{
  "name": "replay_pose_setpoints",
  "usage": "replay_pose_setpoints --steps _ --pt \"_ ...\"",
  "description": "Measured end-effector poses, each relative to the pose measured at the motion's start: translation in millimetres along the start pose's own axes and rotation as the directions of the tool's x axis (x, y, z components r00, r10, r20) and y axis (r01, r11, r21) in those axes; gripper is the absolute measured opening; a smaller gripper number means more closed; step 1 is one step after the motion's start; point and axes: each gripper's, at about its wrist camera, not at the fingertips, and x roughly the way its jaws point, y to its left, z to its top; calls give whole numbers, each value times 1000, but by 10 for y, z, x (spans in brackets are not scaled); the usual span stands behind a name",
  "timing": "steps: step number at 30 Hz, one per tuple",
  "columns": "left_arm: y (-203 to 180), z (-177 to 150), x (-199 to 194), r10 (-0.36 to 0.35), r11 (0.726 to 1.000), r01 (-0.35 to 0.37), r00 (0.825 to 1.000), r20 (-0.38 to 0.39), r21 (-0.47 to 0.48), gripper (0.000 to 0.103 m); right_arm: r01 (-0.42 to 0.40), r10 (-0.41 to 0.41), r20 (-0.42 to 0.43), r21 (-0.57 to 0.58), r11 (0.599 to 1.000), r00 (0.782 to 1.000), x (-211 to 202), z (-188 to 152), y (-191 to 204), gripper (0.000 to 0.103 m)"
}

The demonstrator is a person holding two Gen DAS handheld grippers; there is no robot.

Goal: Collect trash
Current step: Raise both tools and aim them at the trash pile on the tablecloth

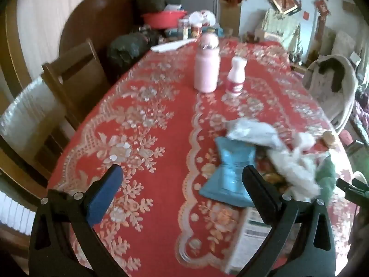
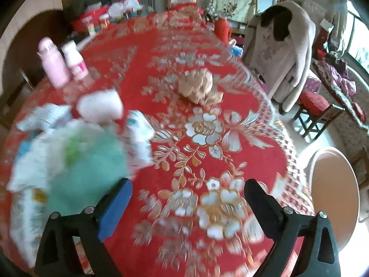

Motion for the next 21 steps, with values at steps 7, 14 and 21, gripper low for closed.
replay_pose_setpoints --steps 7,14,21 --pt "-434 -91 -678 -73 997 73 993 98 1 103 -58 61 91 -32 998 994 -785 -22 122 97" --pt "-700 -183 -1162 -100 995 101 983 154 2 103 -114 131 226 -83 990 965 -1459 -83 298 97" --pt "-905 -305 -1460 -98 995 92 976 194 37 103 -148 174 293 -109 983 940 -1806 -203 386 97"
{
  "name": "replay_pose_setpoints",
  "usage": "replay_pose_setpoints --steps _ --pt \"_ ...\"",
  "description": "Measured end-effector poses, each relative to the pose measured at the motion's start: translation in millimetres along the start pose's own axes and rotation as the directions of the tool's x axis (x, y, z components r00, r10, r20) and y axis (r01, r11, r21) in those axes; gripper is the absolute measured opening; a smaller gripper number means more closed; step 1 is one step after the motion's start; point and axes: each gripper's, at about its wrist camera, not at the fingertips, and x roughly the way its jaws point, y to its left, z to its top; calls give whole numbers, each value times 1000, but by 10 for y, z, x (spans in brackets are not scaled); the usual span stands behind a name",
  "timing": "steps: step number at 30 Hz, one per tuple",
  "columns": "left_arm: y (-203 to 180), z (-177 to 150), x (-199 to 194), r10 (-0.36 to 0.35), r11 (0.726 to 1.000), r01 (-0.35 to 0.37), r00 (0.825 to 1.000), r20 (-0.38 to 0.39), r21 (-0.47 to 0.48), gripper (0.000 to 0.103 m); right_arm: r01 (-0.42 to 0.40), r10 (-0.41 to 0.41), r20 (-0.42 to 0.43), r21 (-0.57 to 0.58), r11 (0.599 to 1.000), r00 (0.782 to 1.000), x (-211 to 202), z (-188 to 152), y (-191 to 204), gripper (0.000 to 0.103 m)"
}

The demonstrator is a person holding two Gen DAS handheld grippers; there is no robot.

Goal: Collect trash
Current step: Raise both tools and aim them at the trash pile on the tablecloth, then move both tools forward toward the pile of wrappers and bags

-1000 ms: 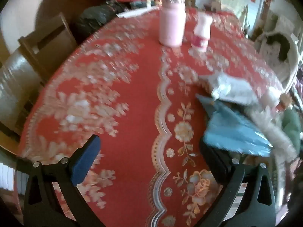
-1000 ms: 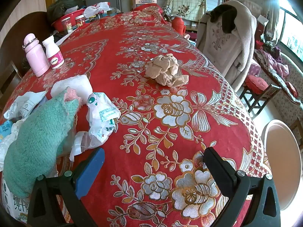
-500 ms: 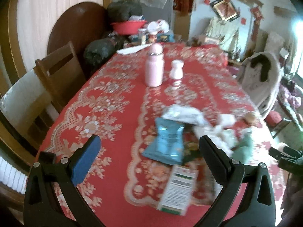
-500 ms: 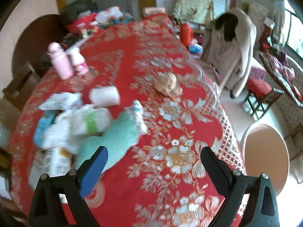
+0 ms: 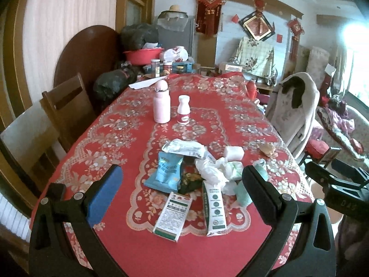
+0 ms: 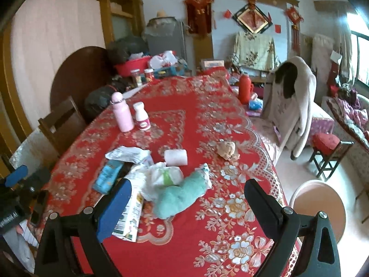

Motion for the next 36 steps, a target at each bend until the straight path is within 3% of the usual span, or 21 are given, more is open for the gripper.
replay_pose_setpoints --steps 21,36 --pt "-127 -118 -127 50 999 -50 999 14 -12 103 -4 5 45 -30 1000 999 -201 6 88 97" --pt "-122 -82 41 9 1000 -9 999 -40 -22 103 28 -26 46 -44 999 999 -98 -27 169 98"
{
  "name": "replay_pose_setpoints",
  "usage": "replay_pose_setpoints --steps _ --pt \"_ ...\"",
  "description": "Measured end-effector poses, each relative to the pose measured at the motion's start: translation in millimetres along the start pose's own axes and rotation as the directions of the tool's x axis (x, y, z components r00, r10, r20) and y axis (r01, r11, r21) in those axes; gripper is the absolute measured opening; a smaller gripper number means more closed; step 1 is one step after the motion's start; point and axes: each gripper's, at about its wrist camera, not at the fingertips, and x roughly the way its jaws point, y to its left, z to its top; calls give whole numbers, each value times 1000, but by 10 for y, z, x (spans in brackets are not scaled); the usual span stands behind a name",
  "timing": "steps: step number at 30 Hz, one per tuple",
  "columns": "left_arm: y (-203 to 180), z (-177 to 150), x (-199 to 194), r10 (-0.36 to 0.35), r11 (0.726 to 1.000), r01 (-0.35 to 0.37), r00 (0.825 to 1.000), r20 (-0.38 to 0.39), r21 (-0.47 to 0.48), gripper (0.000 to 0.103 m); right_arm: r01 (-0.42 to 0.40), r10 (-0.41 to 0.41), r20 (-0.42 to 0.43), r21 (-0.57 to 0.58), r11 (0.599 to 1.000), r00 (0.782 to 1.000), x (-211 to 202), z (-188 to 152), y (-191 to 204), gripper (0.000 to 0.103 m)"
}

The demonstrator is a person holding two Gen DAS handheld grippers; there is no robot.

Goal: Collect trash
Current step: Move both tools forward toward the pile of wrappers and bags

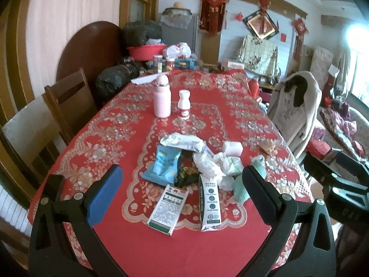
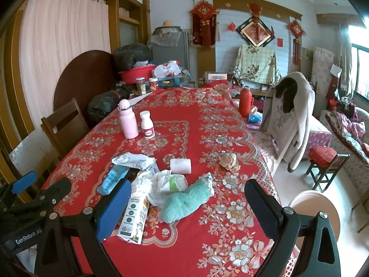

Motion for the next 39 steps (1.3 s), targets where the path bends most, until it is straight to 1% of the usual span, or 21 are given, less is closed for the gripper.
replay_pose_setpoints --steps 4,10,18,34,39 --pt "-34 47 78 6 1000 -5 1000 -11 16 103 -7 7 -15 14 1000 1000 60 -13 -29 98" --pt "-40 119 151 -2 1000 2 1000 -7 2 103 12 -12 -20 14 1000 1000 121 38 -108 98" --pt "-54 128 145 -5 1000 5 1000 -1 0 103 13 -12 -27 14 1000 1000 165 60 -140 98" --pt "-38 118 143 -6 1000 6 1000 -5 2 103 12 -12 -25 3 1000 1000 170 79 -100 98" --pt "30 82 130 -1 1000 1 1000 -8 -8 103 11 -12 -29 -7 1000 1000 165 52 -32 98"
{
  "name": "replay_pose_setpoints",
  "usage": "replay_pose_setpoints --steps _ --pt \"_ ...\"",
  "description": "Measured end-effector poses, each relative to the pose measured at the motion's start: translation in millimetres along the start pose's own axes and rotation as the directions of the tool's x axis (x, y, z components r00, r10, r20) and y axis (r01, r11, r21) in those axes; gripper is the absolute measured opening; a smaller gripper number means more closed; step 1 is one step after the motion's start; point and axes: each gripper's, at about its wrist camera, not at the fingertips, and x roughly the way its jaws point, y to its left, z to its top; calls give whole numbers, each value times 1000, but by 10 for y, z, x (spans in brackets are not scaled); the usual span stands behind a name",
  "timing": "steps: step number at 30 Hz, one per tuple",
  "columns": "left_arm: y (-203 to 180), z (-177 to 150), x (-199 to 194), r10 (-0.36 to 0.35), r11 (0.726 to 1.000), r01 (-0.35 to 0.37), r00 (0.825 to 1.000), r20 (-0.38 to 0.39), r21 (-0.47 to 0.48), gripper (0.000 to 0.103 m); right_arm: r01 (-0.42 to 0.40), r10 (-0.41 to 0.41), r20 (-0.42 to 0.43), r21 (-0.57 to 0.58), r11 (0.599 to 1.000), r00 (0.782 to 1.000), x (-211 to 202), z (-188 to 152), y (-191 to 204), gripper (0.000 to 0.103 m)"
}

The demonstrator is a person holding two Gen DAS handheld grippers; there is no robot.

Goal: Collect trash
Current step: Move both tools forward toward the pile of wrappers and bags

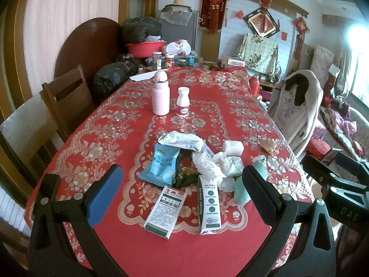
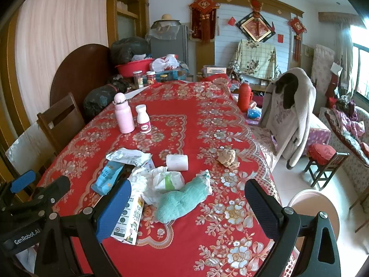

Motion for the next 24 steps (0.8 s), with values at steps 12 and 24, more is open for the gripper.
replay_pose_setpoints --steps 12,24 --pt "97 -17 35 18 1000 -19 1000 -12 -15 103 0 0 -7 -1 1000 1000 6 -11 80 98" --pt "135 -13 86 20 1000 -21 1000 -23 -16 103 0 1 -20 7 1000 1000 66 0 50 98"
